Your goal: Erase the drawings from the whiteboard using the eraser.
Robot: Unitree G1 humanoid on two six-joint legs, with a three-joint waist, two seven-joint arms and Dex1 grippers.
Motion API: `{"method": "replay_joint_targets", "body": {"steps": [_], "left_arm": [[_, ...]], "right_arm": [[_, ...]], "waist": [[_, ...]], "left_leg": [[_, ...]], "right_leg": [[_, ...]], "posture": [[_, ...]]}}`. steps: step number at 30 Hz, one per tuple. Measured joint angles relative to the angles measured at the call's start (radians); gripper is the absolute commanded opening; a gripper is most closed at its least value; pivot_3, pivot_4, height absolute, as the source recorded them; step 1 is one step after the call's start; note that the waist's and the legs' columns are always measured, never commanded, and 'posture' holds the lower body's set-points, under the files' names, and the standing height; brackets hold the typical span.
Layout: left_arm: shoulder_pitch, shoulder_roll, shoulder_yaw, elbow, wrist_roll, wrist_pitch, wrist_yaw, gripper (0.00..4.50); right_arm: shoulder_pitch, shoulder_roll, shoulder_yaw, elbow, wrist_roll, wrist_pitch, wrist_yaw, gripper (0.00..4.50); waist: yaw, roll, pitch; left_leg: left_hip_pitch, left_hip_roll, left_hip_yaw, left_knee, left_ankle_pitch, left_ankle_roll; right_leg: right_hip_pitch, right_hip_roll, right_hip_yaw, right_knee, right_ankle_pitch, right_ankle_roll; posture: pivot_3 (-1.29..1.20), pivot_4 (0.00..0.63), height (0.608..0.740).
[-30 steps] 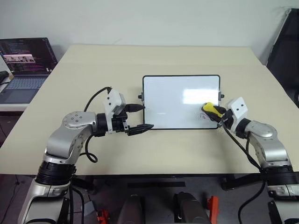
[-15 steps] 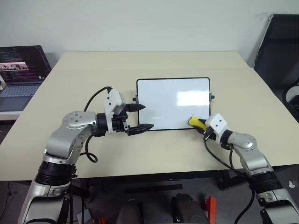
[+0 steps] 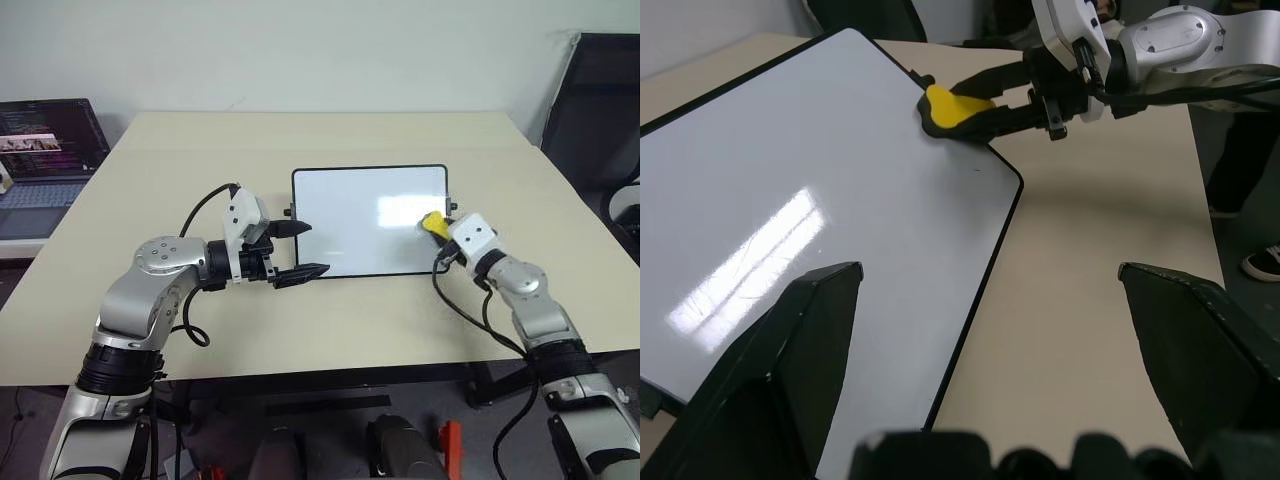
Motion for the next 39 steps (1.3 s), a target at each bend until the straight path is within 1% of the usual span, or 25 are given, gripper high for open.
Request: {"method": "replay_joint_targets", "body": {"steps": [5, 10, 13, 19, 22, 23, 24, 25, 27, 30, 32, 35, 39], "left_arm": [[-0.004, -0.008, -0.001, 0.003, 0.001, 0.000, 0.001, 4.50], [-0.005, -0.009, -0.001, 0.006, 0.003, 0.000, 0.001, 4.50], [-0.005, -0.009, -0.001, 0.007, 0.003, 0.000, 0.001, 4.50], [-0.008, -0.009, -0.002, 0.007, 0.003, 0.000, -0.001, 4.50], [-0.021, -0.014, -0.002, 0.012, 0.003, -0.001, -0.004, 4.50], [-0.028, -0.022, -0.003, 0.016, 0.003, -0.002, -0.006, 4.50], [-0.033, -0.029, -0.003, 0.018, 0.003, -0.003, -0.009, 4.50], [-0.038, -0.036, -0.006, 0.020, 0.003, -0.004, -0.013, 4.50], [-0.045, -0.064, -0.022, 0.028, 0.003, -0.007, -0.017, 4.50], [-0.050, -0.100, -0.049, 0.036, 0.004, -0.017, -0.019, 4.50], [-0.056, -0.116, -0.063, 0.037, 0.005, -0.021, -0.020, 4.50], [-0.067, -0.132, -0.078, 0.038, 0.006, -0.023, -0.021, 4.50], [-0.068, -0.151, -0.090, 0.038, 0.006, -0.023, -0.021, 4.50]], "right_arm": [[0.027, 0.000, 0.000, -0.011, 0.004, -0.019, 0.018, 1.07], [0.132, -0.030, 0.016, -0.099, 0.046, -0.005, 0.183, 1.07], [0.197, -0.058, 0.039, -0.166, 0.073, 0.035, 0.294, 1.07], [0.210, -0.083, 0.026, -0.234, 0.096, 0.124, 0.361, 1.07], [0.219, -0.079, -0.029, -0.292, 0.205, 0.245, 0.396, 1.07], [0.221, -0.076, -0.070, -0.326, 0.279, 0.323, 0.406, 1.07], [0.218, -0.076, -0.123, -0.364, 0.352, 0.389, 0.405, 1.07], [0.204, -0.078, -0.184, -0.396, 0.421, 0.447, 0.401, 1.07], [0.154, -0.112, -0.304, -0.430, 0.514, 0.529, 0.369, 1.07], [0.104, -0.187, -0.425, -0.415, 0.542, 0.579, 0.297, 1.07], [0.100, -0.232, -0.453, -0.347, 0.504, 0.603, 0.232, 1.07], [0.106, -0.254, -0.451, -0.195, 0.439, 0.681, 0.145, 1.07], [0.112, -0.258, -0.421, -0.078, 0.401, 0.767, 0.119, 1.06]], "waist": [[0.000, -0.001, -0.001], [-0.002, -0.002, -0.001], [-0.002, -0.002, -0.001], [0.004, -0.002, -0.001], [0.006, -0.001, 0.001], [0.008, 0.002, 0.003], [0.010, 0.005, 0.005], [0.014, 0.007, 0.006], [0.026, 0.010, 0.008], [0.037, 0.010, 0.008], [0.049, 0.009, 0.008], [0.051, 0.010, 0.008], [0.046, 0.011, 0.008]], "left_leg": [[-0.001, 0.000, 0.000, -0.001, 0.000, 0.000], [-0.001, 0.001, 0.000, -0.003, 0.000, 0.000], [-0.001, 0.001, 0.000, -0.003, 0.000, 0.000], [-0.002, 0.001, -0.001, -0.006, -0.001, -0.002], [-0.006, 0.000, -0.001, -0.008, -0.001, -0.002], [-0.008, 0.000, -0.001, -0.008, -0.002, -0.002], [-0.012, -0.001, 0.000, -0.008, -0.002, -0.002], [-0.019, -0.001, 0.000, -0.008, -0.001, -0.002], [-0.023, -0.001, 0.000, -0.008, -0.002, -0.002], [-0.023, -0.001, -0.001, -0.011, -0.002, -0.002], [-0.023, -0.001, 0.000, -0.014, -0.002, -0.002], [-0.023, -0.001, 0.001, -0.016, -0.002, -0.002], [-0.024, -0.001, 0.001, -0.016, -0.002, -0.002]], "right_leg": [[0.000, 0.000, 0.000, -0.002, 0.000, 0.000], [0.000, 0.000, 0.000, -0.002, 0.000, 0.000], [0.000, 0.000, 0.000, -0.002, 0.000, 0.000], [-0.002, 0.000, -0.002, -0.004, -0.002, -0.002], [-0.005, 0.000, -0.002, -0.004, -0.003, -0.002], [-0.006, 0.000, -0.002, -0.004, -0.004, -0.001], [-0.010, -0.001, -0.002, -0.004, -0.003, 0.000], [-0.018, -0.001, -0.002, -0.003, 0.000, 0.006], [-0.022, 0.000, -0.002, -0.003, 0.000, 0.006], [-0.021, 0.000, -0.003, -0.005, -0.001, 0.005], [-0.021, 0.000, -0.003, -0.008, -0.001, 0.005], [-0.021, 0.000, -0.002, -0.012, 0.001, 0.002], [-0.022, 0.000, -0.002, -0.014, 0.001, 0.002]], "posture": [[0.00, 0.150, 0.740], [0.00, 0.150, 0.740], [0.00, 0.150, 0.740], [0.00, 0.150, 0.740], [0.00, 0.150, 0.740], [0.00, 0.150, 0.740], [0.00, 0.150, 0.740], [0.00, 0.150, 0.740], [0.00, 0.150, 0.740], [0.00, 0.150, 0.740], [0.00, 0.150, 0.740], [0.00, 0.150, 0.740], [0.00, 0.150, 0.740]]}}
